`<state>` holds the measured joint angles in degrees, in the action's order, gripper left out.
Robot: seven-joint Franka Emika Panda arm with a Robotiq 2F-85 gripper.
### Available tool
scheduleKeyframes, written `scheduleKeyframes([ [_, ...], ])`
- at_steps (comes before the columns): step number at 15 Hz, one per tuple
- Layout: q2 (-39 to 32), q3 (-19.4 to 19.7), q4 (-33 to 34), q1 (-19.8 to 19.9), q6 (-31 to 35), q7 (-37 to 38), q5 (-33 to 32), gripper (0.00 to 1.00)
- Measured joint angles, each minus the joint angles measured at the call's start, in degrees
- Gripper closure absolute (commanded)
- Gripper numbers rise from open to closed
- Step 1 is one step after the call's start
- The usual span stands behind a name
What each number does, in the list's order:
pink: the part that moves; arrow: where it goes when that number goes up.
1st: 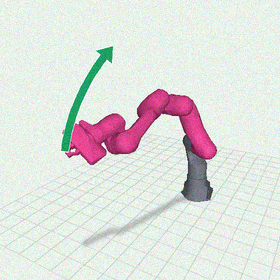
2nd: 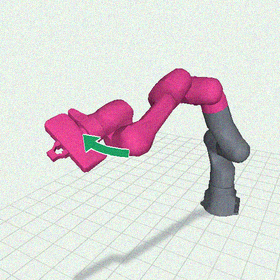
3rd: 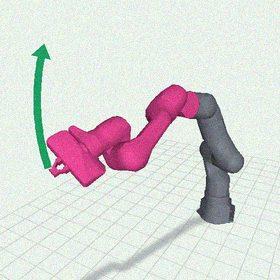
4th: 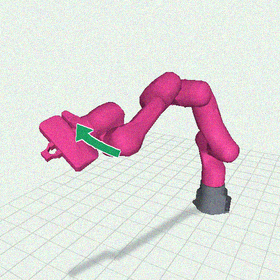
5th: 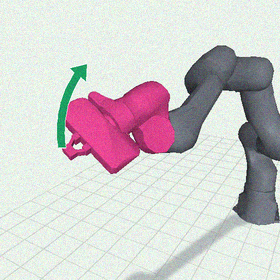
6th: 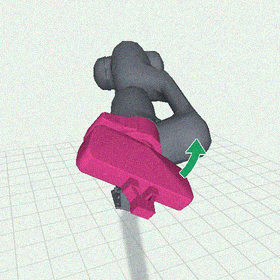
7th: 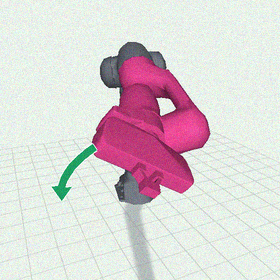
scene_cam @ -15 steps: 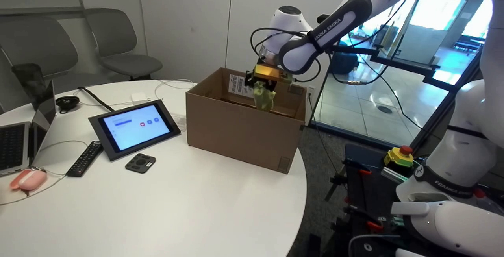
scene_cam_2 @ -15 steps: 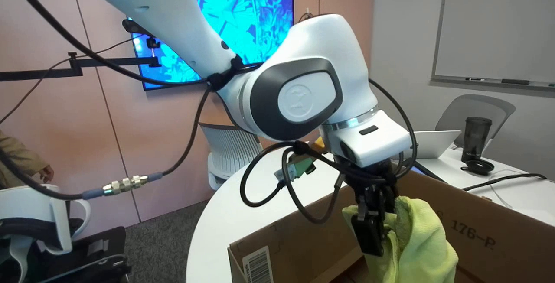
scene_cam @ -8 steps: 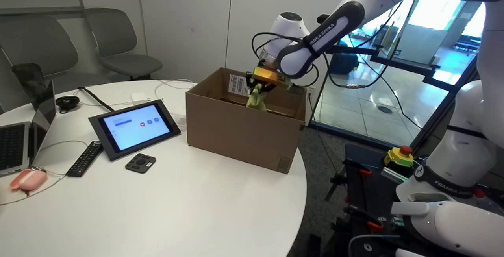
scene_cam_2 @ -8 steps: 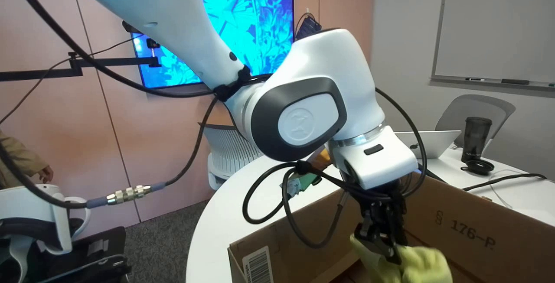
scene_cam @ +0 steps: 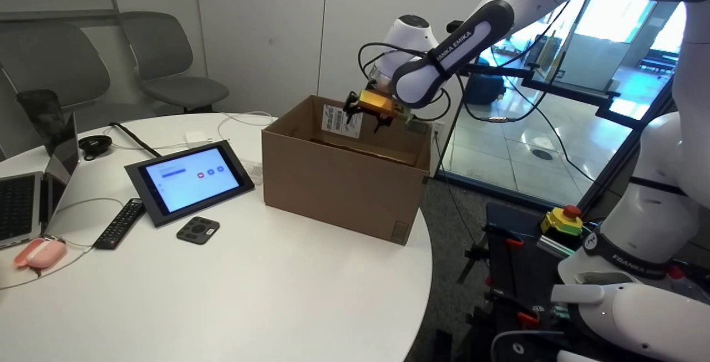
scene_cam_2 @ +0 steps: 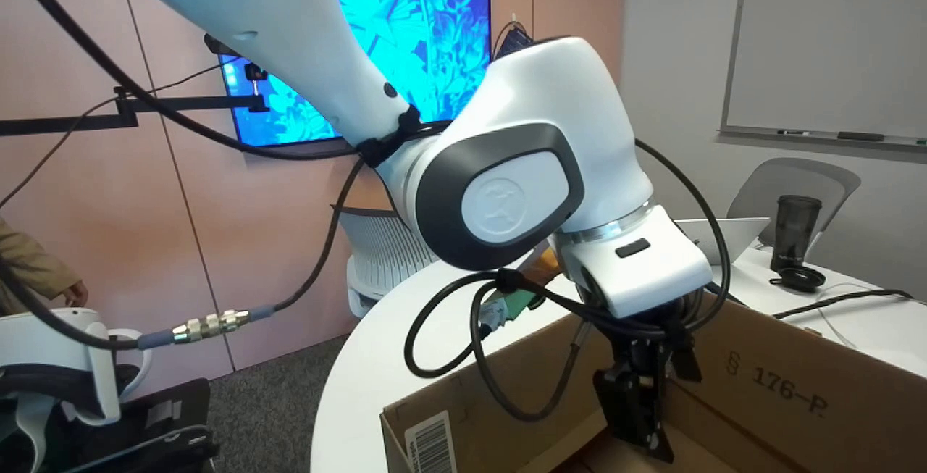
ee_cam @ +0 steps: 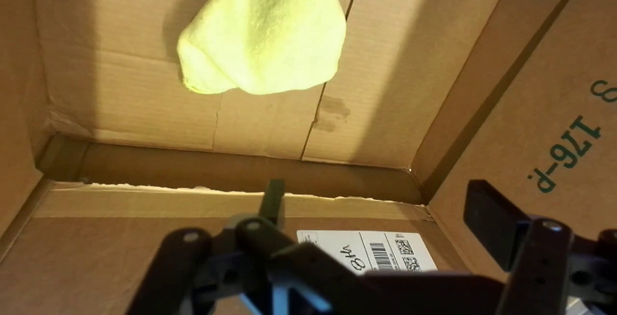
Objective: Put the marker in the towel, fold it then put it in the box
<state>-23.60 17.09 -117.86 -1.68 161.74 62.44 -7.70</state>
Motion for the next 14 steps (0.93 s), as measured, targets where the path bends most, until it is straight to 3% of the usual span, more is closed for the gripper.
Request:
scheduleKeyframes([
  [3, 3.18, 2.09, -1.03, -3.38, -0.77, 0.03, -2.59, 0.0],
  [7, 12.35, 2.15, -3.49, -8.44, -5.56, 0.98, -11.41, 0.0],
  [10, 20.49, -3.11, -5.79, -8.94, -11.55, 0.69, -14.68, 0.0],
  [14, 30.93, -13.07, -9.08, -8.71, -22.35, -3.01, -11.41, 0.0],
])
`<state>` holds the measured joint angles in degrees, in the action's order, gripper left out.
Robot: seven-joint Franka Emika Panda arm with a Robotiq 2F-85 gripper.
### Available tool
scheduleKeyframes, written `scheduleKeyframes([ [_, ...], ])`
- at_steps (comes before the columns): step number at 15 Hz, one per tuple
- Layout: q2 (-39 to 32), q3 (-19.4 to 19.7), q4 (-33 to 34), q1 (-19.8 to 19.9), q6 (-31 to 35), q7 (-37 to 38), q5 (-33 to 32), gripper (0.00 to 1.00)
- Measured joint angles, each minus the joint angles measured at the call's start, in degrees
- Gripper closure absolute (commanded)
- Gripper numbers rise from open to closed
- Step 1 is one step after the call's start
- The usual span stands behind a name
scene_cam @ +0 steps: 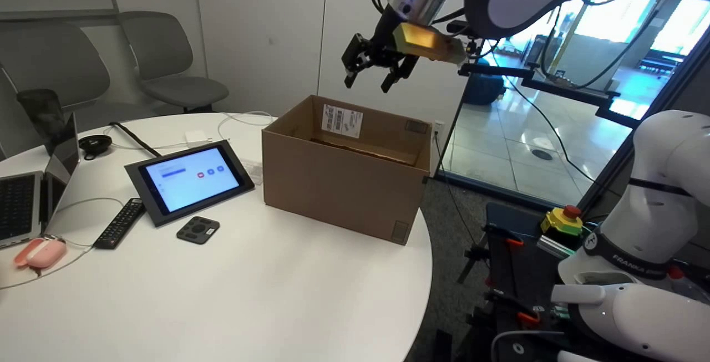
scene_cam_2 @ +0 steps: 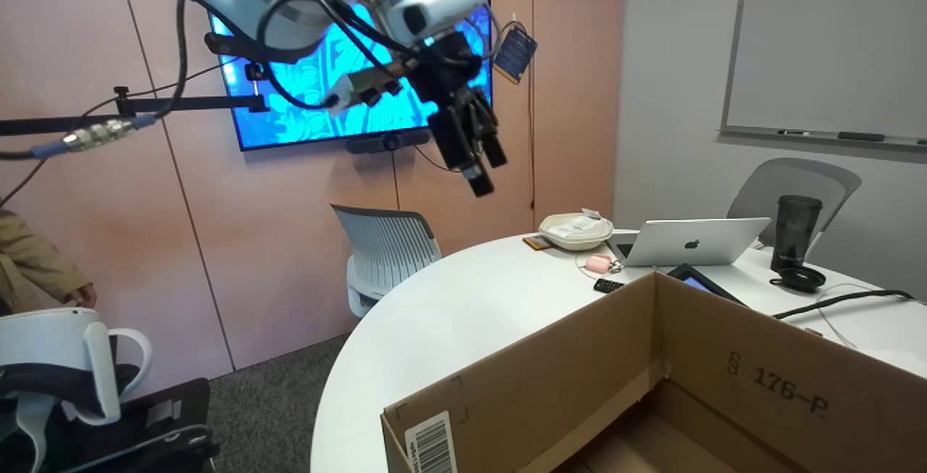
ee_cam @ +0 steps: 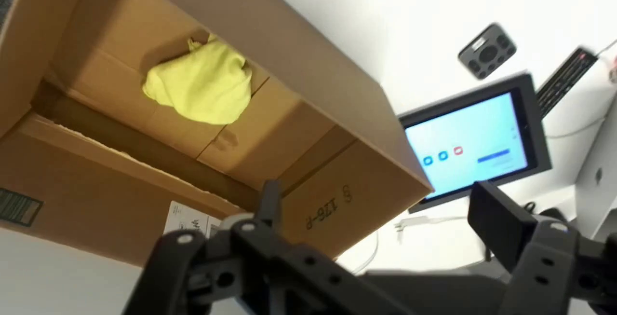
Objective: Put the marker in the towel, fold it then put it in the box
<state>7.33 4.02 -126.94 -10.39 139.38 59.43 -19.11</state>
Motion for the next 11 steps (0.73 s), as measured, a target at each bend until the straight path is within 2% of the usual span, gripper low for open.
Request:
scheduleKeyframes([
  [3, 7.63, -6.13, -1.02, -0.35, -10.29, -8.85, 10.63, 0.0],
  [5, 11.98, -8.65, -0.72, -0.55, -18.75, -13.63, 16.07, 0.0],
  [8, 16.79, -10.47, 0.21, -0.52, -29.26, -18.13, 19.92, 0.0],
  [11, 19.42, -10.99, 0.64, -0.09, -33.35, -20.9, 20.68, 0.0],
])
